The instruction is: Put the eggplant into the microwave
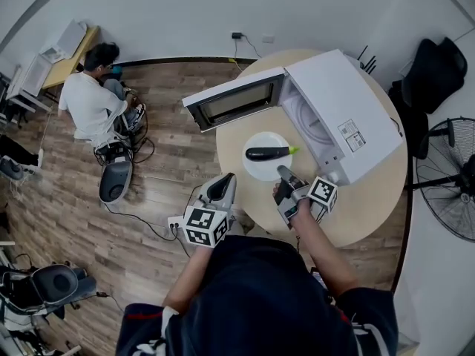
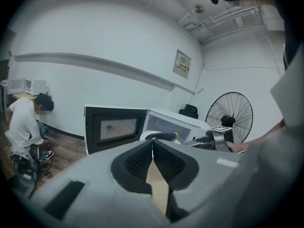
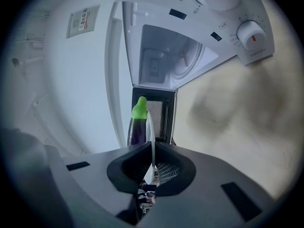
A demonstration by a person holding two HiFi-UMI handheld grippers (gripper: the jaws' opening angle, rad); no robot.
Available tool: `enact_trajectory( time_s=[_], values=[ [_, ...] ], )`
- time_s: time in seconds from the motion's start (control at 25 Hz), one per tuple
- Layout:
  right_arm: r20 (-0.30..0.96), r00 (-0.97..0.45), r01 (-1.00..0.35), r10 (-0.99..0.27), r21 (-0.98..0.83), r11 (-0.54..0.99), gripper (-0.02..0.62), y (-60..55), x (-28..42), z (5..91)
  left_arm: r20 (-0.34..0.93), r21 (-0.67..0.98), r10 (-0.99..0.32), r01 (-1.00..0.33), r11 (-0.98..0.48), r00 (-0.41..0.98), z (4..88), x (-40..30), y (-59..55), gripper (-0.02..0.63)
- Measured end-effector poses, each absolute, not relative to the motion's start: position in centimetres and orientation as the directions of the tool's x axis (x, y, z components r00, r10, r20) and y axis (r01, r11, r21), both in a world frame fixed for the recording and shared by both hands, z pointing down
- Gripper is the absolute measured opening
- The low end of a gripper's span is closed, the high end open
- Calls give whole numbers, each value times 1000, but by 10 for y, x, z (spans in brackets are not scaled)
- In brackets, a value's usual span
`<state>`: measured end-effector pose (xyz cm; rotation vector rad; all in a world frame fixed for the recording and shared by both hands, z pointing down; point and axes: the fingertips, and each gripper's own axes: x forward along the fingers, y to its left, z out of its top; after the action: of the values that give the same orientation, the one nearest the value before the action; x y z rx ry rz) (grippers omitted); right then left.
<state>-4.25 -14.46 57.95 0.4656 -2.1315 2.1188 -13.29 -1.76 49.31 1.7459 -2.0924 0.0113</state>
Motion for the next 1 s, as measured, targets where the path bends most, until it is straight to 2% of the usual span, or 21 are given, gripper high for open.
enact_trajectory(
  time_s=[0.24,0.64,1.0],
  values=[
    [298,-933,-298,-204,-954,-29,20,-156,-55,581,314,266,-947,-952,154,-65,497,-155,-38,21],
    [274,-880,-255,-389,-962,-99,20,-183,-75,580,326,258,-929,-962,-90,174,495,-185,-93,21],
    [278,-790,-223,-546,-960,-167,20,-204,-63,593,334,257,-879,-930,-262,340,503,-182,-133,21]
  ],
)
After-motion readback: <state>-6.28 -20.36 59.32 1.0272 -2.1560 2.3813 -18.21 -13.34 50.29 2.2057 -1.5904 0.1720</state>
